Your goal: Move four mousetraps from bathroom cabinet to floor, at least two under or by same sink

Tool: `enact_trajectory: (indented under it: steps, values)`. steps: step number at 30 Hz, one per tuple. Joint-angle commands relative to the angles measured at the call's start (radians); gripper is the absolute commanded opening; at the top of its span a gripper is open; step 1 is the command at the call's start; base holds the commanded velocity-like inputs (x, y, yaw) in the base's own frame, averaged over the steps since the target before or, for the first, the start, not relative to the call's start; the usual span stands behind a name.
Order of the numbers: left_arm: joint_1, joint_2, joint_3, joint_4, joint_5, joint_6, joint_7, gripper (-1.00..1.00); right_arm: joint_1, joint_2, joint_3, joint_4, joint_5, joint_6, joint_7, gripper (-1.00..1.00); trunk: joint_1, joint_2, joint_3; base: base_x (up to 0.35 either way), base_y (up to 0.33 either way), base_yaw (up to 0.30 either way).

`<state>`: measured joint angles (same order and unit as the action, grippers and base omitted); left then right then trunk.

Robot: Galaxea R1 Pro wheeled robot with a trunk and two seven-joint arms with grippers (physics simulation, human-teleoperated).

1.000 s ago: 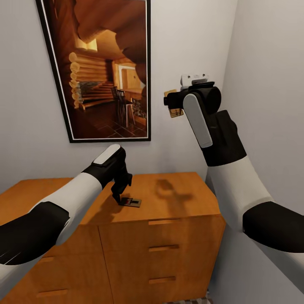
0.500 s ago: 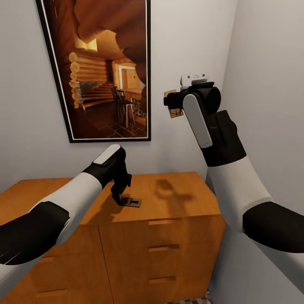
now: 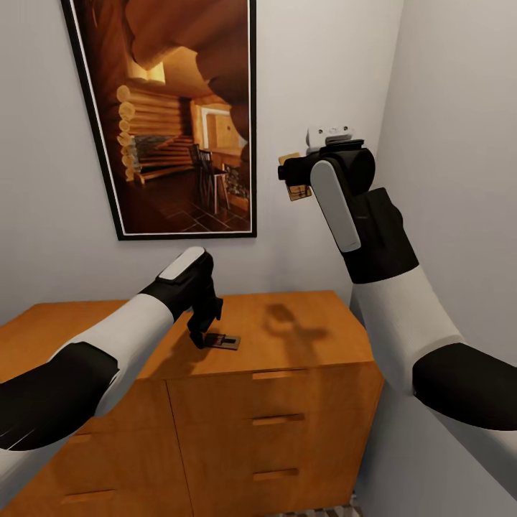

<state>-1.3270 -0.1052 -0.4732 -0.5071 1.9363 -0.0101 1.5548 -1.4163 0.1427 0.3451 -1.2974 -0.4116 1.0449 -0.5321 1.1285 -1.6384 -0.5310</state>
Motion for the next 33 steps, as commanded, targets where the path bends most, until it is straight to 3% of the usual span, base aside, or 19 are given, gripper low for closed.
enact_trajectory:
  steps: [1,33]
  values:
    - [-0.001,0.001,-0.008,0.002,0.007,-0.001,0.002,1.00,-0.001,0.000,0.001,0.000,-0.012,0.002,-0.012,-1.00,0.000,-0.001,-0.001,0.000,0.000,0.000]
    - [-0.002,-0.007,-0.003,0.030,0.016,-0.005,0.014,1.00,-0.001,-0.001,0.001,-0.002,-0.013,0.002,-0.012,-1.00,0.000,-0.001,-0.001,0.000,0.000,0.000]
